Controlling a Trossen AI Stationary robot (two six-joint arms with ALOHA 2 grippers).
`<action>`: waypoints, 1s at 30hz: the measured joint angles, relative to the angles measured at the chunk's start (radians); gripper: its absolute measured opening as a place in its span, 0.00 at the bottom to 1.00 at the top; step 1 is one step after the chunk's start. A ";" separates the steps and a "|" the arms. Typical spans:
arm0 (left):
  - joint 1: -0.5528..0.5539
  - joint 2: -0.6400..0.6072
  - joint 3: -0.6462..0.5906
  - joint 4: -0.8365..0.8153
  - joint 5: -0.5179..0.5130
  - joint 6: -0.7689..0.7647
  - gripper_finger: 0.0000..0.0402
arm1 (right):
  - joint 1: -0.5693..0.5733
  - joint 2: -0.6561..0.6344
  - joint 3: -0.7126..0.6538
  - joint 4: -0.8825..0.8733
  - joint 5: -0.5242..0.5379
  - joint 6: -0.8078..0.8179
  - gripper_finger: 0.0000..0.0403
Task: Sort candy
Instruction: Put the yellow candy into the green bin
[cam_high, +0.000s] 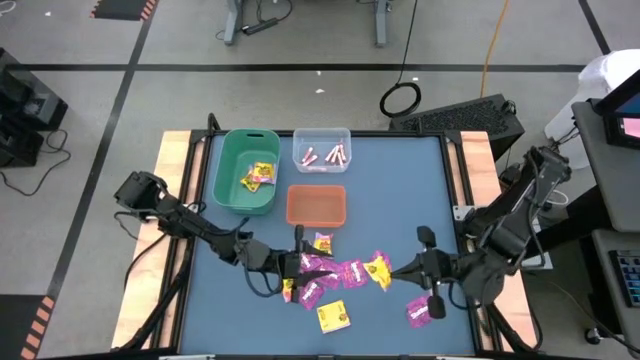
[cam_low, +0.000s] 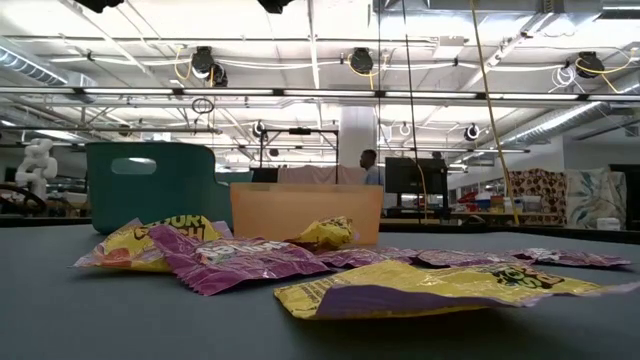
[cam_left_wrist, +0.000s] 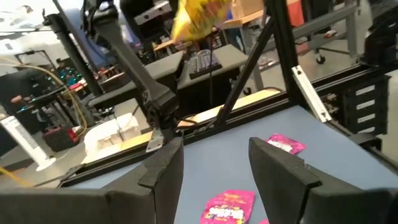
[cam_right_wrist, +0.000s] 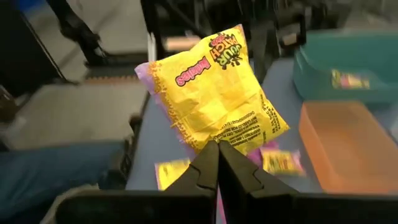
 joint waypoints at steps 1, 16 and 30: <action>0.000 0.000 0.000 0.002 0.009 0.000 0.47 | 0.000 -0.014 -0.016 0.050 0.001 -0.047 0.00; 0.000 0.000 0.000 0.001 0.018 -0.007 0.47 | -0.048 -0.130 -0.565 1.104 -0.078 -0.467 0.00; 0.003 0.000 0.000 0.000 -0.005 -0.012 0.47 | -0.101 -0.111 -0.702 1.328 -0.101 -0.450 0.00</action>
